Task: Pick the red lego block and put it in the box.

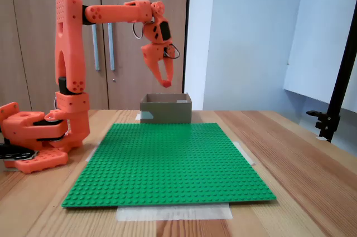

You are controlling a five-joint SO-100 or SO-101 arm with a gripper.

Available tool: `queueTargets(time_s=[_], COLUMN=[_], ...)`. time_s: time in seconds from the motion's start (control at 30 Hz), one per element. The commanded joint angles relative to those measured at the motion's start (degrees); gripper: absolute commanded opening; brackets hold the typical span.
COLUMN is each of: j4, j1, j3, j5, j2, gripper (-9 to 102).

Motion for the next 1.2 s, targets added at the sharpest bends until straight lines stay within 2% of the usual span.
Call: queueTargets(time_s=[0.0, 0.53, 1.17], j4=[0.09, 0.26, 0.09], j1=[-0.09, -0.70, -2.72], j3=[-4.39, -8.17, -8.88], j5=[-0.97, -5.45, -3.69], j2=[-0.88, -8.35, -10.55], gripper=[4, 6, 7])
